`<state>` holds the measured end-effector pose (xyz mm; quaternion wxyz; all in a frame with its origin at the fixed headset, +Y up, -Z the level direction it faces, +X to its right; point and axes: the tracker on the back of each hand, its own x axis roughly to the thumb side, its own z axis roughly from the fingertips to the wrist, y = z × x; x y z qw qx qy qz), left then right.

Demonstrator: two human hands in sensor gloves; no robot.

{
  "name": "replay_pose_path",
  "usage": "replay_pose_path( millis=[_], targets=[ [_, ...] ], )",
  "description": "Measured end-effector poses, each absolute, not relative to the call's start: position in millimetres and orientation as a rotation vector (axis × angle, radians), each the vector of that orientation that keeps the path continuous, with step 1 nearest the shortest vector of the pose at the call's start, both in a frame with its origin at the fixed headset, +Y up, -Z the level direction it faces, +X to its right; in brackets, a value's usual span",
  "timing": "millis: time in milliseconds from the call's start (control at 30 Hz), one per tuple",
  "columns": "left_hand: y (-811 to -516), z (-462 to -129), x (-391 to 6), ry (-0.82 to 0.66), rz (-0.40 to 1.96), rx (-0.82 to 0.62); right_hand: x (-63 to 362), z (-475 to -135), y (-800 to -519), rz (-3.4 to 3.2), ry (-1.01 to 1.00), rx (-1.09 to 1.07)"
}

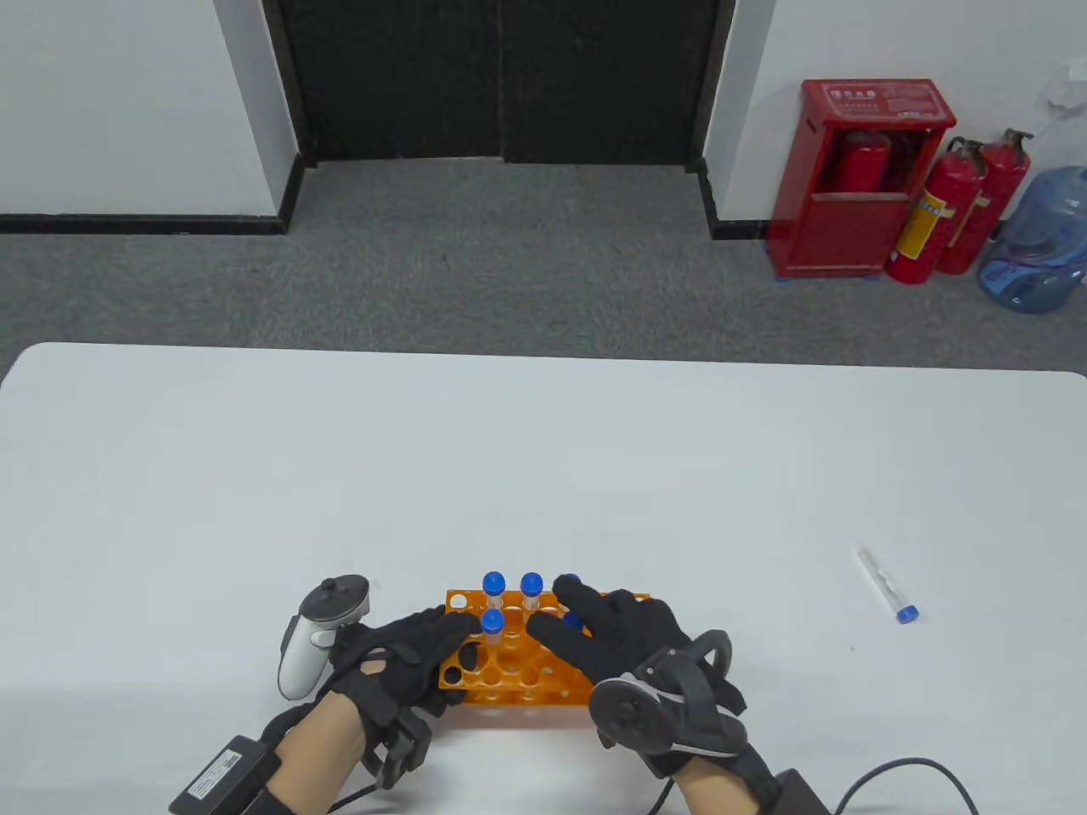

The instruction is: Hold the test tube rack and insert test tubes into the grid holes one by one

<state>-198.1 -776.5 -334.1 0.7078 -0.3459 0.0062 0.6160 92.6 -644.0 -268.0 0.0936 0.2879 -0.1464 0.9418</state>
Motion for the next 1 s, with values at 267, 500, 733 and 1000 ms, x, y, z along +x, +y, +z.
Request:
replay_pose_path(
  millis=[267,500,733,1000],
  targets=[
    [-772,-333,-199,0.009,1.384,-0.76,213,-309,-618,2.658,-0.459,-0.177],
    [-771,-333,-200,0.007,1.388,-0.758,314,-362,-665,2.609,-0.121,-0.882],
    [-771,-333,-200,0.007,1.388,-0.756,370,-376,-727,2.431,0.103,-1.173],
    [-772,-334,-201,0.017,1.385,-0.758,386,-384,-755,2.368,0.197,-1.229]
  ],
)
